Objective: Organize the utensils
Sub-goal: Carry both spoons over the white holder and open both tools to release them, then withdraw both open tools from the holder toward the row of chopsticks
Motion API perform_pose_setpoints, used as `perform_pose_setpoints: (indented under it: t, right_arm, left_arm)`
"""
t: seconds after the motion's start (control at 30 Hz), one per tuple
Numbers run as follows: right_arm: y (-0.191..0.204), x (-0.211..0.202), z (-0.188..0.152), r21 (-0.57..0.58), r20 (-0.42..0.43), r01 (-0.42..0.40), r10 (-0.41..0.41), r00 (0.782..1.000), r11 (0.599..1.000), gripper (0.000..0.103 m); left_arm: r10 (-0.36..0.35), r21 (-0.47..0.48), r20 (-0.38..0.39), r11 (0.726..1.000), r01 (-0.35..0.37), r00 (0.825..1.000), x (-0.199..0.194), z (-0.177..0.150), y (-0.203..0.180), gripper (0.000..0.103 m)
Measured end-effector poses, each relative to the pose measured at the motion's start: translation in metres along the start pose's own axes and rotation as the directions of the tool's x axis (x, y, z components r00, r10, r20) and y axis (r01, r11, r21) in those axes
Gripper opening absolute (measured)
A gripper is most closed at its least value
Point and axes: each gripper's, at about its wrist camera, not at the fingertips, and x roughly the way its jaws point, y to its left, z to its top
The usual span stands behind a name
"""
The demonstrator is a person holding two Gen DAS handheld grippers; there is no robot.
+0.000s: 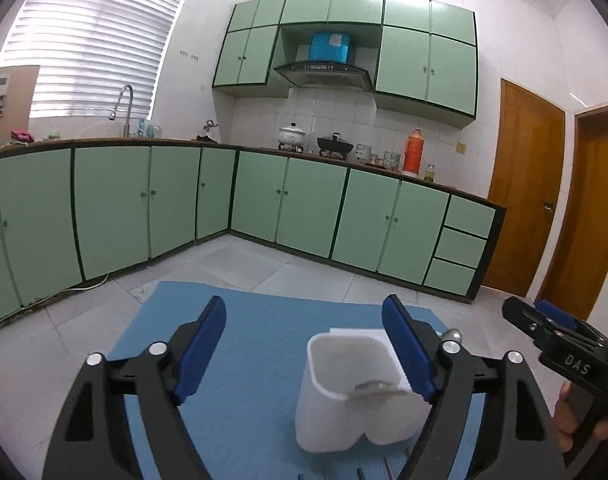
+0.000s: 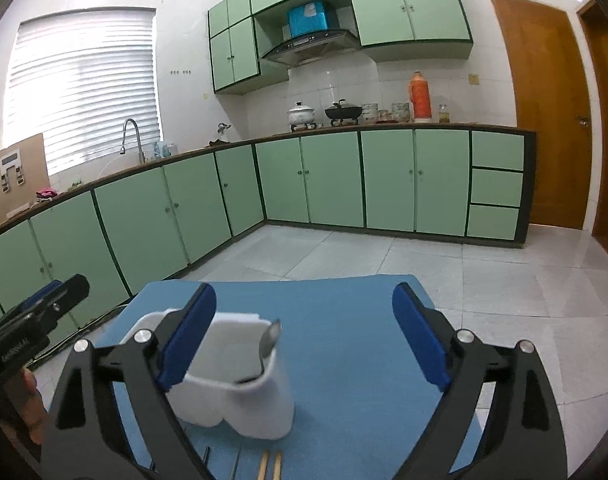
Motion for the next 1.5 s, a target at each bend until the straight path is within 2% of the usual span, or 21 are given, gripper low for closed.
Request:
perform_pose_setpoints:
  t: [0.2,0.37,0.6,0.87,1.3,1.5]
  right_arm:
    - [-0.004,-0.035,-0.026,-0.016,-0.018,-0.005,0.004,1.0,1.0,0.092]
    - [-0.002,-0.066,-0.065,-0.024,-0.053,-0.006,0.005,0.999,1.0,0.092]
    - [-0.003,-0.098,-0.118,-0.005,-0.123,0.006,-0.006,0.992,1.0,0.092]
    - [0.004,-0.127,-0.162,-0.005,-0.191,-0.001,0.0,0.982,1.0,0.093]
    - [0.012,-0.151,-0.206,-0.036,-0.27,0.001,-0.011,0.963,0.999,0.094]
    - [0.011,-0.156,-0.218,-0.055,-0.264,0.023,-0.037,0.964,0.998,0.094]
  left_arm:
    - [0.033,0.034,-0.005,0.999,-0.033,0.999,-0.04,-0.022,0.0,0.09]
    - [0.048,0.05,-0.044,0.998,-0.046,0.998,-0.069,-0.052,-0.001,0.093]
    - [0.06,0.062,-0.103,0.997,-0.054,0.993,-0.103,-0.098,-0.001,0.094]
    - [0.077,0.094,-0.175,0.994,-0.061,0.981,-0.132,-0.142,-0.005,0.095]
    - [0.078,0.108,-0.253,0.993,-0.052,0.964,-0.161,-0.181,-0.006,0.097]
    - [0.086,0.125,-0.254,0.991,-0.055,0.963,-0.168,-0.19,-0.01,0.097]
